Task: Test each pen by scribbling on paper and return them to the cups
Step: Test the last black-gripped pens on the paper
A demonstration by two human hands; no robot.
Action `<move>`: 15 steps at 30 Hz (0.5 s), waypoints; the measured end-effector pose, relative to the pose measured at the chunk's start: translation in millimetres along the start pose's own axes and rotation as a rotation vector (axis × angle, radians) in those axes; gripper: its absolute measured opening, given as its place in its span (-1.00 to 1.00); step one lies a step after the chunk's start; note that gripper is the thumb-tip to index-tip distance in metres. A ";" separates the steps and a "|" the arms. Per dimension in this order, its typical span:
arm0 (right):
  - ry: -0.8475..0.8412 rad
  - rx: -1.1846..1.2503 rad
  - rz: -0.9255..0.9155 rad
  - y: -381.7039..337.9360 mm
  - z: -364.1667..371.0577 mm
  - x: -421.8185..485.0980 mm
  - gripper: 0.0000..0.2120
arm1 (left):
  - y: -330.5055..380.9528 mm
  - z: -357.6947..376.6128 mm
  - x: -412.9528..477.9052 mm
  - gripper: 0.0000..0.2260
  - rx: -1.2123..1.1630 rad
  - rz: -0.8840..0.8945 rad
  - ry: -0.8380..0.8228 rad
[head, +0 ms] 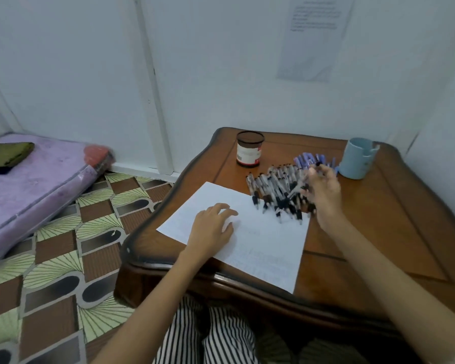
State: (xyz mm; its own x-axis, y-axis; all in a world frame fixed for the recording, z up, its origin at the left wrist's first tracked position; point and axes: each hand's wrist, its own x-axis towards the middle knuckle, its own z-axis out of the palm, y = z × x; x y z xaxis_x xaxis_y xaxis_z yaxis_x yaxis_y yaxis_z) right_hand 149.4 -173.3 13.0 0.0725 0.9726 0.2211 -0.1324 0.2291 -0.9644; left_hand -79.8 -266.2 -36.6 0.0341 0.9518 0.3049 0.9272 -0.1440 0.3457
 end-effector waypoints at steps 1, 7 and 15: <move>0.015 0.072 0.025 -3.7 -5.4 -13.0 -0.81 | 4.2 1.2 -1.5 -0.72 0.006 -0.005 -0.012; 0.075 0.254 0.160 -4.4 -20.0 -80.2 -0.79 | 14.2 18.5 -16.5 -0.66 0.023 -0.070 -0.107; 0.090 0.310 0.296 -0.6 -15.7 -100.8 -0.92 | 13.1 23.9 -23.5 -0.66 -0.024 -0.067 -0.063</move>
State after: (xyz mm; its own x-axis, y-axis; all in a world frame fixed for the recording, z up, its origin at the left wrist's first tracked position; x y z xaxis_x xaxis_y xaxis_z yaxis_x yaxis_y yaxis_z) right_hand 157.8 -272.1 -11.0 0.0713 0.9938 -0.0852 -0.4499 -0.0442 -0.8920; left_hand -59.5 -284.0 -60.4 -0.0034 0.9745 0.2242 0.9189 -0.0853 0.3851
